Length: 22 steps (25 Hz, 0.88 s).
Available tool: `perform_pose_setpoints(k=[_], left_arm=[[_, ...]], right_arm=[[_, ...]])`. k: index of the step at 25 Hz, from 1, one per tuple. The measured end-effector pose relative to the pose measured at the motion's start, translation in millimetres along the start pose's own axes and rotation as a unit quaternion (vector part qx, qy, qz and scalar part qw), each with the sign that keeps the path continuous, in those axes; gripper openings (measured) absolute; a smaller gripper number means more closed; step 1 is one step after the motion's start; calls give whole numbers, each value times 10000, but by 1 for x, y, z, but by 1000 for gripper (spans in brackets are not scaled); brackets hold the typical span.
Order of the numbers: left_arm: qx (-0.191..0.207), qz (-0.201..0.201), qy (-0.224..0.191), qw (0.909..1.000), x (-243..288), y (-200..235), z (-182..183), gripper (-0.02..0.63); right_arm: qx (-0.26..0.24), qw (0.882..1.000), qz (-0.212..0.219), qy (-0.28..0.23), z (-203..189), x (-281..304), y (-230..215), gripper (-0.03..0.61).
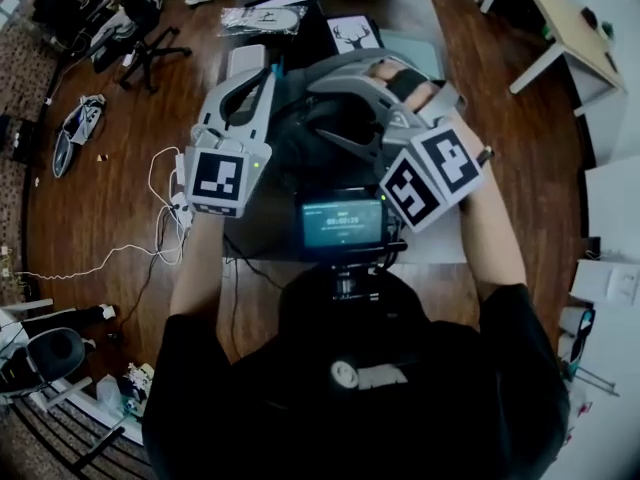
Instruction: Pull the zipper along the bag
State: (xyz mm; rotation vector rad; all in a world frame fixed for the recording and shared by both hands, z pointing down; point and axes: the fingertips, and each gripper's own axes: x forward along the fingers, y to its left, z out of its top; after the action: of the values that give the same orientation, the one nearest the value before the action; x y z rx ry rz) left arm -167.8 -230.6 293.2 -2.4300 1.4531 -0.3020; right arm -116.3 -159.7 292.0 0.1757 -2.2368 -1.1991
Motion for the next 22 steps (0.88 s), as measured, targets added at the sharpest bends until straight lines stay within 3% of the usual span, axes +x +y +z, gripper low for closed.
perform_pose_setpoints(k=[2,5,8,11,16,22], left_arm=[[114,-54,-21,9999,4,-5,1,5],[-174,-164,-69,9997,11,-7,-2,5],[-201,-268,-62,9994,14,-10,-3,5],[-109,-374,-73,9992,15,-17,-1,5],[-123,-459,-190,9987,16,-25,6,5],[-102,-496,-255,9984,13,-28,5,5]], right_arm=[[-33,9998,170,25,-3,3,4,187],[-202,9989,423,100,0,11,12,186],[-329,9949,795,532,-10,19,15,190],[-166,9903,1162,747,-17,18,18,130],[165,9914,1144,608,-14,7,15,104],[1005,9905,896,269,-13,-3,11,106]])
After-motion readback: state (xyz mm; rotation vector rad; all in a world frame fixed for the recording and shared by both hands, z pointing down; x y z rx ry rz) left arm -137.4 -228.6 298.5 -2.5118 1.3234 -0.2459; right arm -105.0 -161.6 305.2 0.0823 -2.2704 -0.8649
